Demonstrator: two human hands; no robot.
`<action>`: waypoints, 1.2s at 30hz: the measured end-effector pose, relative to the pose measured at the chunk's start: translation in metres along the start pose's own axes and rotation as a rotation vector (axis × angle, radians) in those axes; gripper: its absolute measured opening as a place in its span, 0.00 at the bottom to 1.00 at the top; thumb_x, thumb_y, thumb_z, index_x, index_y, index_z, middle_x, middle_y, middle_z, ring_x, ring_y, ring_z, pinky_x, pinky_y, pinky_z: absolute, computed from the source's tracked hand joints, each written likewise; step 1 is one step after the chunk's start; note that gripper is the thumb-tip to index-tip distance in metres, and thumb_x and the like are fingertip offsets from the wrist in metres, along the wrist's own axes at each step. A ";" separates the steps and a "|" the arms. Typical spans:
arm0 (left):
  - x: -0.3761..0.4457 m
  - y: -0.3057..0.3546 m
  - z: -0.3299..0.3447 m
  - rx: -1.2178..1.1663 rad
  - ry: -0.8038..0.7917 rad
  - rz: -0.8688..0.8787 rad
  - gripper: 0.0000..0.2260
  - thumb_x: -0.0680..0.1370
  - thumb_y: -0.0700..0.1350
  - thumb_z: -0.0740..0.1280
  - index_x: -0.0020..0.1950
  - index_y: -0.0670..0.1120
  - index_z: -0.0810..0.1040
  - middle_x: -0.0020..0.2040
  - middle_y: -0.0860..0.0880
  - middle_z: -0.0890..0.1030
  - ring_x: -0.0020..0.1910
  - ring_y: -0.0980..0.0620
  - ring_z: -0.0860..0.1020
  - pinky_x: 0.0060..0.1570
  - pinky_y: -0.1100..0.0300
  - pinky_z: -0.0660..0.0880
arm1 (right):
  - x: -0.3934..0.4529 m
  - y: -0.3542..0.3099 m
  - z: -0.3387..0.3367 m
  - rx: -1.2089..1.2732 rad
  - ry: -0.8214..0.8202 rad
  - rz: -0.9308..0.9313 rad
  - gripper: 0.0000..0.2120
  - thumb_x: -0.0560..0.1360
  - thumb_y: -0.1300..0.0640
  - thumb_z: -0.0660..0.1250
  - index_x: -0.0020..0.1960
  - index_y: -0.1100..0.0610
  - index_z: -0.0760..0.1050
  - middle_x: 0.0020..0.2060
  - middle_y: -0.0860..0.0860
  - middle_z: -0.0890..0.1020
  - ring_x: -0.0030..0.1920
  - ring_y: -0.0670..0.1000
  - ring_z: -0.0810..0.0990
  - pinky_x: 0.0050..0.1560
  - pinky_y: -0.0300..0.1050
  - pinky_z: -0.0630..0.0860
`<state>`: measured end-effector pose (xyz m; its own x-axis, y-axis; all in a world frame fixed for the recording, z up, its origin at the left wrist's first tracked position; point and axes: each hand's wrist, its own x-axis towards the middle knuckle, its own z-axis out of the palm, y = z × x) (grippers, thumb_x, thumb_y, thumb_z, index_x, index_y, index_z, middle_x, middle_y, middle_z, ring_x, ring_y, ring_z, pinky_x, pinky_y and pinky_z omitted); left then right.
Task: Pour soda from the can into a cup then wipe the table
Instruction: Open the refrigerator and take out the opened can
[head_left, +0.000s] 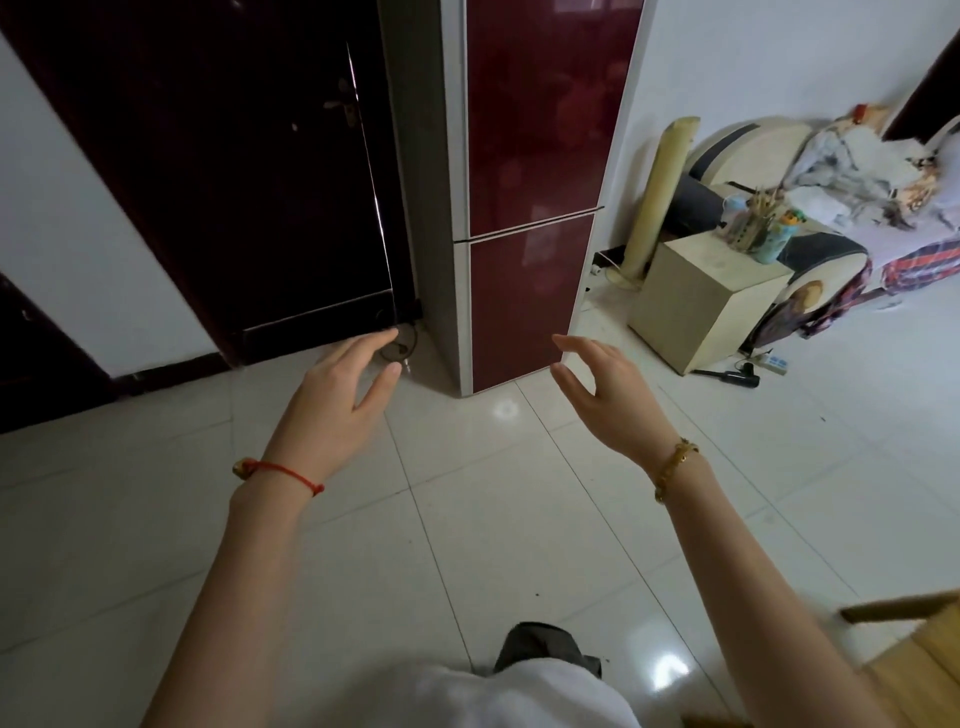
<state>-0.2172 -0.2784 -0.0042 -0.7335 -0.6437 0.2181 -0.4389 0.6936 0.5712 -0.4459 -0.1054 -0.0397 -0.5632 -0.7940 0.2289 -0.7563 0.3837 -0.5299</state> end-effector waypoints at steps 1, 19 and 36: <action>0.012 -0.004 0.004 -0.004 -0.004 0.001 0.20 0.82 0.52 0.59 0.75 0.51 0.68 0.72 0.52 0.71 0.58 0.31 0.75 0.63 0.48 0.73 | 0.011 0.004 0.004 0.000 -0.004 0.005 0.21 0.81 0.47 0.58 0.71 0.54 0.69 0.66 0.49 0.76 0.67 0.48 0.71 0.65 0.37 0.63; 0.299 -0.066 0.052 -0.068 0.056 -0.032 0.21 0.82 0.54 0.58 0.75 0.53 0.67 0.73 0.51 0.70 0.71 0.53 0.68 0.68 0.48 0.71 | 0.306 0.076 0.028 0.070 -0.030 -0.067 0.20 0.81 0.49 0.60 0.71 0.55 0.70 0.65 0.51 0.77 0.67 0.52 0.72 0.68 0.51 0.70; 0.487 -0.152 0.079 -0.108 0.005 -0.046 0.22 0.82 0.54 0.58 0.76 0.53 0.65 0.74 0.53 0.69 0.73 0.55 0.66 0.70 0.50 0.69 | 0.486 0.097 0.106 0.093 -0.127 0.006 0.21 0.81 0.49 0.58 0.71 0.55 0.69 0.67 0.52 0.75 0.68 0.52 0.71 0.69 0.48 0.69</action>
<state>-0.5494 -0.6717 -0.0473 -0.7112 -0.6758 0.1939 -0.4134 0.6250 0.6622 -0.7581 -0.5040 -0.0663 -0.5167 -0.8472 0.1235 -0.7156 0.3482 -0.6055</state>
